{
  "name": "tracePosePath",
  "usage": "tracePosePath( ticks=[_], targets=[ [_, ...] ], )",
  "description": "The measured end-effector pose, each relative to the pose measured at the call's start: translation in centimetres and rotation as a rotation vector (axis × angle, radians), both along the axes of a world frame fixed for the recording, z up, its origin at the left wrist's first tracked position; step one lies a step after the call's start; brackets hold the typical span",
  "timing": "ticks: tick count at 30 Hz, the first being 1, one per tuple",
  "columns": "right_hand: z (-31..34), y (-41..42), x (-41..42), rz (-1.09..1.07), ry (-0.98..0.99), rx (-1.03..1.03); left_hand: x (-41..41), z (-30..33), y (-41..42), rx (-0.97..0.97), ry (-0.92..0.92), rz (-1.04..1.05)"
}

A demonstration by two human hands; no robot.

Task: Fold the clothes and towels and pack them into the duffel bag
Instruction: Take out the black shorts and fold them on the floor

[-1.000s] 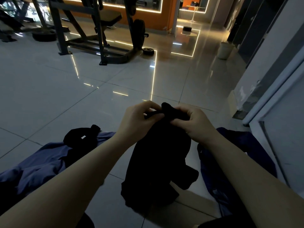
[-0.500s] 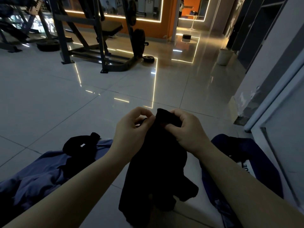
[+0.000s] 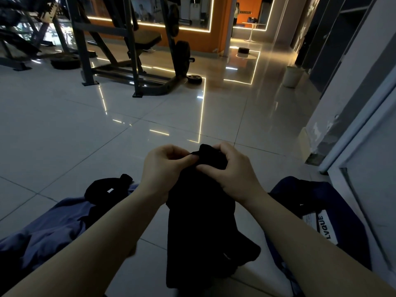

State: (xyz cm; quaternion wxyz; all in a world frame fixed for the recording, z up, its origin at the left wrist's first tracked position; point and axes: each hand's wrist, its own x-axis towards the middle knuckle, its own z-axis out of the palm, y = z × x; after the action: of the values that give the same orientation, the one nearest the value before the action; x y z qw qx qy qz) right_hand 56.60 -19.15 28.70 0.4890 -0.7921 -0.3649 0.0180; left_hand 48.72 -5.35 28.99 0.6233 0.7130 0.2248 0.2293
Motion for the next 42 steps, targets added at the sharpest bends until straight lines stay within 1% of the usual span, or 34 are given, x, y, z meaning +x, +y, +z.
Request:
tracePosePath(
  ticks=[2,4,5,7,9,13,18,23,26,28,32,35,38,40,42],
  targets=[
    [0.2,-0.6,0.3,0.061,0.109,-0.013,-0.1,0.1,0.4,-0.058,0.004,-0.014],
    [0.3,-1.3,0.8,0.071,0.155,-0.019,-0.2,0.2,1.1,-0.095,0.002,-0.031],
    [0.2,-1.7,1.1,0.052,0.126,-0.014,-0.3,0.2,1.4,-0.097,0.000,-0.039],
    [0.0,-2.1,1.6,0.000,0.001,-0.018,-0.4,0.2,1.8,-0.104,-0.012,-0.071],
    [-0.2,-2.2,1.9,0.002,-0.065,-0.037,-0.5,0.3,1.9,-0.095,-0.026,-0.102],
    [-0.7,-1.5,1.5,0.053,-0.093,-0.067,-0.6,0.6,1.1,-0.003,-0.032,-0.156],
    [-0.4,-0.7,1.2,0.058,-0.040,0.010,-0.5,0.6,0.7,0.123,-0.012,-0.197],
    [0.1,-0.9,1.6,0.115,-0.029,0.033,-0.5,0.2,1.0,0.348,0.023,-0.217],
    [-0.1,-0.5,1.4,0.137,-0.032,0.041,-0.5,-0.1,0.5,0.382,0.031,-0.256],
    [-0.3,-0.1,1.0,0.128,-0.044,0.062,-0.4,-0.1,0.1,0.359,-0.004,-0.268],
    [-0.4,0.1,1.0,0.036,0.037,0.106,-0.7,0.2,0.1,0.160,-0.066,-0.265],
    [0.1,-0.1,1.0,-0.024,0.049,0.065,-0.8,0.3,0.0,0.083,-0.108,-0.274],
    [0.6,-0.9,1.2,0.102,0.069,-0.033,-0.8,0.4,0.1,0.002,-0.119,-0.220],
    [0.8,-1.5,1.3,0.197,0.098,-0.058,-0.8,0.5,0.2,-0.044,-0.117,-0.194],
    [0.8,-1.7,1.2,0.180,0.090,-0.039,-0.8,0.5,0.1,-0.055,-0.124,-0.195]
  ],
)
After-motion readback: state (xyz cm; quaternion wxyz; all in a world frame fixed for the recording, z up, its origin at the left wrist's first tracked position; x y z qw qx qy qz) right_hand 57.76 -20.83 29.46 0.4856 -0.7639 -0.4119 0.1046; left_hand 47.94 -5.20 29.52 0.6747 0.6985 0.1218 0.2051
